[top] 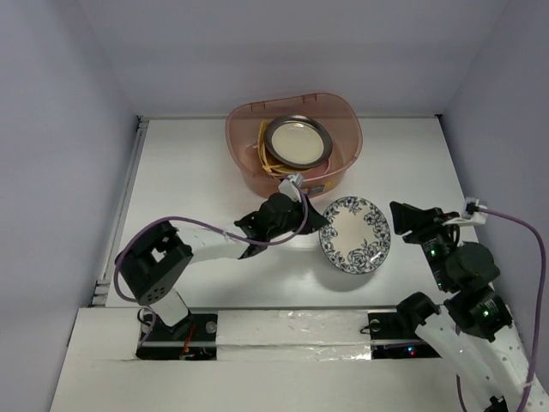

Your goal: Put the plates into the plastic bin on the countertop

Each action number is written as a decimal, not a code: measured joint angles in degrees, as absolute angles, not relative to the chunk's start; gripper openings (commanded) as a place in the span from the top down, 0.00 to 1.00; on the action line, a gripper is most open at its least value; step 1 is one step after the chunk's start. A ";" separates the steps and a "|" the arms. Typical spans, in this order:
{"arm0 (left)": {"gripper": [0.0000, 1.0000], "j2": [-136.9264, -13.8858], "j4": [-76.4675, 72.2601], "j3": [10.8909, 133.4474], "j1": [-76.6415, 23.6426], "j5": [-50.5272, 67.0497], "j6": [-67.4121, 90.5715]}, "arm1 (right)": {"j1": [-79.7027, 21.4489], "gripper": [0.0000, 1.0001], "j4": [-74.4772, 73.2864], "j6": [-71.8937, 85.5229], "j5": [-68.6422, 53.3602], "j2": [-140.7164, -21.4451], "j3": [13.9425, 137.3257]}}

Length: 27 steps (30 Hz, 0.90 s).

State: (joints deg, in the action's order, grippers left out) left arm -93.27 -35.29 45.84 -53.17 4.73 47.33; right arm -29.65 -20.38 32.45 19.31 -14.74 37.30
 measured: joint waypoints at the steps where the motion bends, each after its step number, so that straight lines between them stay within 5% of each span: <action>1: 1.00 -92.27 -35.07 45.84 -52.66 5.61 47.18 | -29.65 0.50 -20.56 32.38 20.16 -14.02 38.15; 14: 1.00 -85.06 -27.79 56.58 -34.00 11.55 44.29 | -29.65 0.50 -21.61 32.21 23.16 -11.90 39.72; 27: 1.00 -102.89 -23.49 77.84 -18.92 12.75 42.94 | -29.65 0.50 -21.23 31.14 19.81 -18.68 39.68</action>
